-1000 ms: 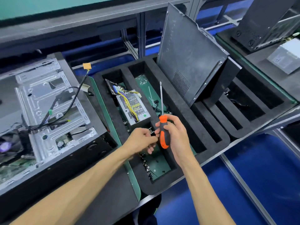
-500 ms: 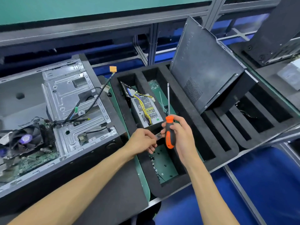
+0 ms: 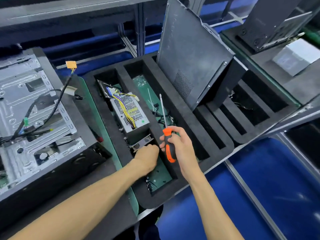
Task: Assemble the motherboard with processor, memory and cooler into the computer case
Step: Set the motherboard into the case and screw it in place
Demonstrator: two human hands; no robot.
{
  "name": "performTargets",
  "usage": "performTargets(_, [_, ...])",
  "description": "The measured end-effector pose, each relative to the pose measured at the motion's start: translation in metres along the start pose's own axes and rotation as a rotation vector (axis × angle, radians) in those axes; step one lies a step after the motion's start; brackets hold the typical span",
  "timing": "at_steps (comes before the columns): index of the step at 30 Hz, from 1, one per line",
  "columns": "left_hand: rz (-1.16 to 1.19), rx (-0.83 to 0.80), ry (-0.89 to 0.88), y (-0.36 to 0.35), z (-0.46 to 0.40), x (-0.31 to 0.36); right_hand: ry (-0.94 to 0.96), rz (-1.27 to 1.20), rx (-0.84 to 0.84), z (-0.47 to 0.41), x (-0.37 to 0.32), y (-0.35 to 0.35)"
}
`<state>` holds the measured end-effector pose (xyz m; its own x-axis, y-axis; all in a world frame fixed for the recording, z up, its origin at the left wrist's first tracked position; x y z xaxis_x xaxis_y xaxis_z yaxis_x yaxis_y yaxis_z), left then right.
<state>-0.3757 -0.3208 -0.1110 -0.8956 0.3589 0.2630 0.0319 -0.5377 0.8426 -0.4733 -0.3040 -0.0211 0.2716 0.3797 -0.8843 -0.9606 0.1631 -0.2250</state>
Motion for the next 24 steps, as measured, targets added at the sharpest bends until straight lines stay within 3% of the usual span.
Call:
performTargets(5, [-0.107, -0.019, 0.053, -0.015, -0.018, -0.002, -0.017, 0.041, -0.017, -0.003, 0.005, 0.008])
performTargets(17, [-0.075, 0.004, 0.081, -0.011, -0.017, -0.007, -0.038, 0.037, -0.052, -0.011, 0.006, 0.010])
performTargets(21, [0.085, 0.048, 0.084, 0.004, -0.003, -0.011, -0.038, 0.011, -0.063, -0.010, 0.004, 0.005])
performTargets(24, [0.386, 0.153, 0.109, 0.028, 0.009, -0.017, -0.031, -0.018, -0.064, -0.008, -0.001, -0.002])
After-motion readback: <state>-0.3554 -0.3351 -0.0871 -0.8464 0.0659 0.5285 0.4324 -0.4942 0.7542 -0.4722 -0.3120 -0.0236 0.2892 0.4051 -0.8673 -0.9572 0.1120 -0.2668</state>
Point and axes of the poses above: each hand's wrist, its own z-axis away from the middle knuckle, its own y-axis out of the back of the hand, x = y × z, the point moved 10 cm from there along -z, towards the middle knuckle, and after that the axes turned 4 degrees about -y, right-handed, at the moved point
